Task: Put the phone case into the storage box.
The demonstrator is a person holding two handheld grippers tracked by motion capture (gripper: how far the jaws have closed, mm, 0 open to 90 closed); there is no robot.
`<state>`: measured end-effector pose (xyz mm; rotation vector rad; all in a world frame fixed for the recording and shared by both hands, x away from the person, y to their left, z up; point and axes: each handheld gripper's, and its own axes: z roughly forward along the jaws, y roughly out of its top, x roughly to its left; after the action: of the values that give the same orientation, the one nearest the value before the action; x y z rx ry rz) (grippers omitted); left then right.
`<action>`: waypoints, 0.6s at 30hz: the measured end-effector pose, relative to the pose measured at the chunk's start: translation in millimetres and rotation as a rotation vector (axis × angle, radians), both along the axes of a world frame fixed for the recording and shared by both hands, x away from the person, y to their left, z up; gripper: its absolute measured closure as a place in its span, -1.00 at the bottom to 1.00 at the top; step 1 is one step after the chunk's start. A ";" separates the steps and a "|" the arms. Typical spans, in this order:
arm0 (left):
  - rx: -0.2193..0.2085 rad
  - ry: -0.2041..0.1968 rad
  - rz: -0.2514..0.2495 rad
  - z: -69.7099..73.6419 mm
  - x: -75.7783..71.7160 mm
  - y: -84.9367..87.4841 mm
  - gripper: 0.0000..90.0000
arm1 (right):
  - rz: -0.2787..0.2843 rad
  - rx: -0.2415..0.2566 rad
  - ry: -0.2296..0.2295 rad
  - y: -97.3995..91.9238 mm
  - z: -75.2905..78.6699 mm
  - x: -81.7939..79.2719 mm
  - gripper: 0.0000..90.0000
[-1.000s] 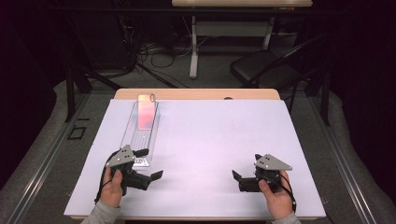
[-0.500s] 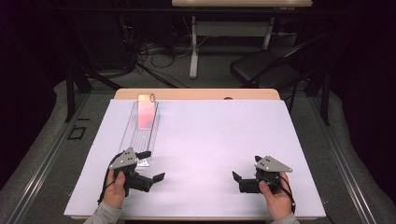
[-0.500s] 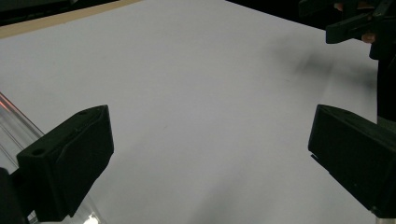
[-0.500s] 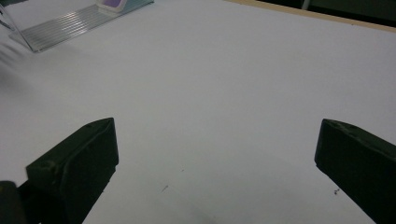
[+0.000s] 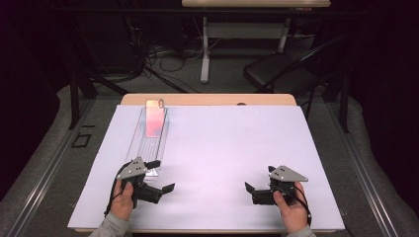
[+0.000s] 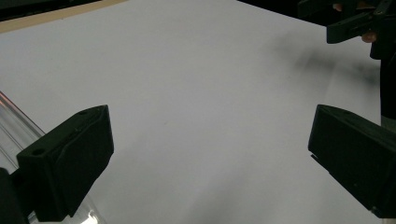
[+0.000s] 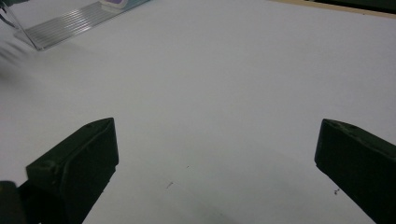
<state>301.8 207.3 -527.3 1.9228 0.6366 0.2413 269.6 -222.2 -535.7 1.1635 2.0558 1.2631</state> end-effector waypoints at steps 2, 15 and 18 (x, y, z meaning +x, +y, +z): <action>0.001 0.001 0.000 -0.4 0.3 0.3 -1.00 | -0.001 -0.002 0.006 0.0 -0.5 -0.1 -1.00; 0.000 0.012 0.006 -2.7 1.5 0.6 -1.00 | 0.002 0.000 0.012 0.3 -2.3 0.4 -1.00; 0.000 0.013 0.006 -2.8 1.5 0.7 -1.00 | 0.004 -0.003 0.015 0.1 -2.3 0.3 -1.00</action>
<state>303.3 208.0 -530.1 1.9237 0.6515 0.2329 269.9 -222.0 -538.1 1.1719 2.0707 1.2566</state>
